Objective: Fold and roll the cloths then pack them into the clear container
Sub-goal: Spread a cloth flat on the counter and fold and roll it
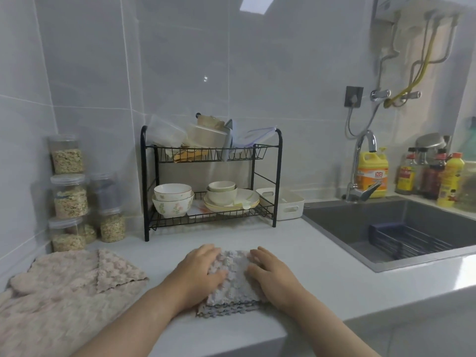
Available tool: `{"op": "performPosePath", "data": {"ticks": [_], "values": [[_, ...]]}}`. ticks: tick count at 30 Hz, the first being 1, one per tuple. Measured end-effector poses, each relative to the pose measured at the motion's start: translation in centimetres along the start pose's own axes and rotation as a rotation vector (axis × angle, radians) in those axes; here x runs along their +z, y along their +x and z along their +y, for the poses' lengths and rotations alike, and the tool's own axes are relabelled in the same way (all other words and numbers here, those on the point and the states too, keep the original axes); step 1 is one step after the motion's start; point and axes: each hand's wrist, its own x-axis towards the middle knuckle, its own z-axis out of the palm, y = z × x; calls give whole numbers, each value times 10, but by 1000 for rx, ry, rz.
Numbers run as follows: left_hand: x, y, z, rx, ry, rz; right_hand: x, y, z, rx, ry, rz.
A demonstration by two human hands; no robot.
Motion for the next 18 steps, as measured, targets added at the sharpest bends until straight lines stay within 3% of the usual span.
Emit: {"op": "performPosePath", "data": {"ticks": [2, 6, 10, 12, 14, 16, 18], "values": [[-8, 21, 10, -2, 19, 29, -2, 1, 1, 43, -10, 57], [-7, 58, 20, -66, 51, -243, -2, 2, 5, 68, 75, 122], [-17, 63, 25, -118, 9, -310, -4, 6, 10, 84, 238, 220], [-20, 53, 27, -182, -288, -291, -6, 6, 13, 101, 403, 284], [-16, 39, 26, -211, -821, -195, -10, 9, 19, 144, 618, 285], [-4, 29, 23, -234, -1270, -54, -14, 12, 24, 175, 821, 148], [8, 25, 20, -299, -1438, 51, -11, 15, 29, 200, 847, 31]]}}
